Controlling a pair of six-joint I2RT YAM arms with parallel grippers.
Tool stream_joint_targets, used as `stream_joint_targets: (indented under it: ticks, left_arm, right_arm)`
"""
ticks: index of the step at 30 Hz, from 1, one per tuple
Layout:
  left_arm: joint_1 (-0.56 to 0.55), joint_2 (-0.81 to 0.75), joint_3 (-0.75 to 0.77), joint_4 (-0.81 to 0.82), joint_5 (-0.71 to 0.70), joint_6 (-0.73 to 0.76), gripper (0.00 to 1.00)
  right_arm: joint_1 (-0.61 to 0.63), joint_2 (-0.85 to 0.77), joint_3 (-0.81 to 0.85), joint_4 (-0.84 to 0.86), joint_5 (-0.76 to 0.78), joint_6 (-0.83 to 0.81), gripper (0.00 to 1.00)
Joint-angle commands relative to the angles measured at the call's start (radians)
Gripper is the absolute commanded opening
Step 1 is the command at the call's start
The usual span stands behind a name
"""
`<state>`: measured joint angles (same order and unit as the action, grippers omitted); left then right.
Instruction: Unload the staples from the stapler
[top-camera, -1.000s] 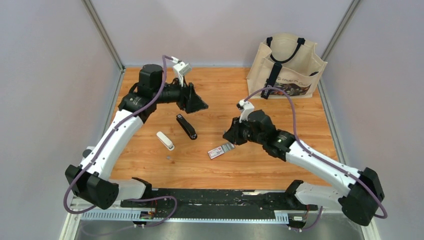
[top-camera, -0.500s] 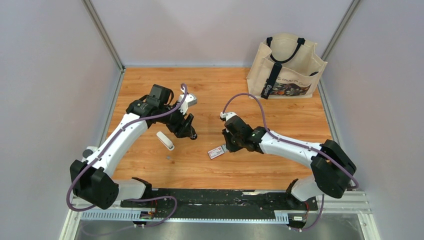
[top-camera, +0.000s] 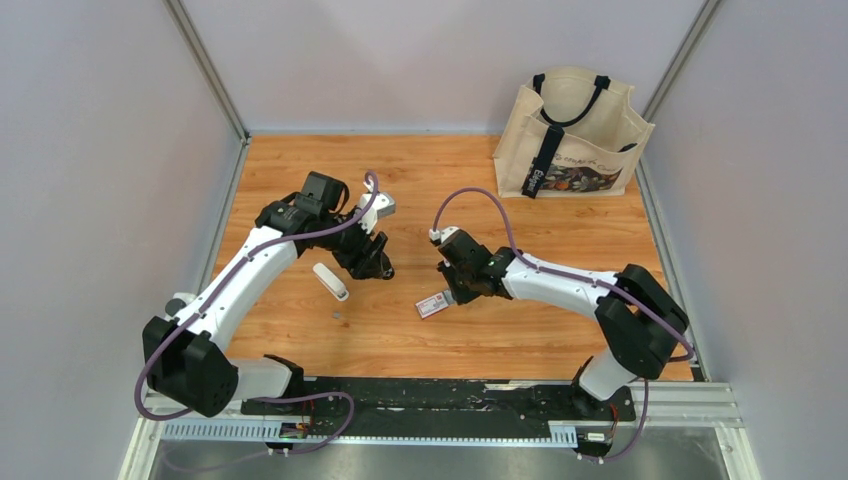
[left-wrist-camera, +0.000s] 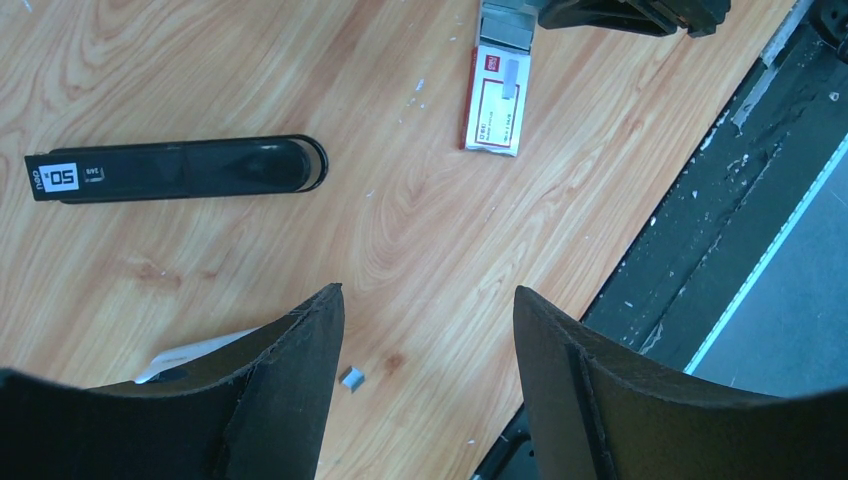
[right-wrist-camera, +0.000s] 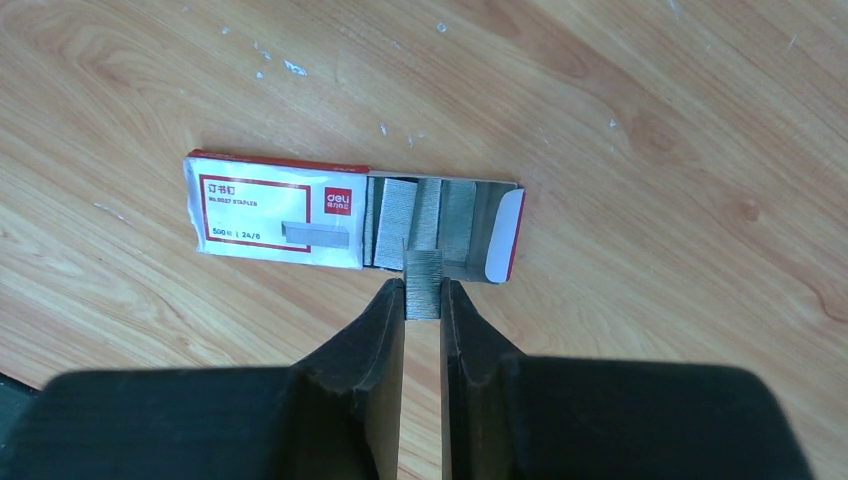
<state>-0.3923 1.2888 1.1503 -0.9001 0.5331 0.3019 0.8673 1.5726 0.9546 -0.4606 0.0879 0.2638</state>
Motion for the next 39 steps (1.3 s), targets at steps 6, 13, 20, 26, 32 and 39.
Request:
stream_joint_targets:
  ticks: [6,13,20,26,32,39]
  left_arm:
    - [0.001,-0.016,0.0,0.009,0.022,0.028,0.71]
    - [0.003,-0.02,-0.007,0.017,0.024,0.028,0.71]
    - [0.003,-0.02,-0.009,0.021,0.027,0.031,0.71]
    - [0.001,-0.02,-0.011,0.021,0.033,0.032,0.71]
    - [0.001,-0.02,-0.012,0.023,0.038,0.031,0.7]
    - [0.003,-0.02,-0.012,0.024,0.041,0.031,0.7]
  right_arm:
    - [0.002,0.043,0.055,-0.035,-0.008,-0.026,0.04]
    - [0.001,0.061,0.061,-0.036,-0.02,-0.031,0.04]
    - [0.001,0.081,0.078,-0.046,-0.025,-0.037,0.04]
    - [-0.014,0.086,0.075,-0.046,-0.031,-0.029,0.04]
    - [-0.024,0.089,0.072,-0.039,-0.048,-0.031,0.05]
    - [-0.027,0.098,0.078,-0.043,-0.059,-0.034,0.06]
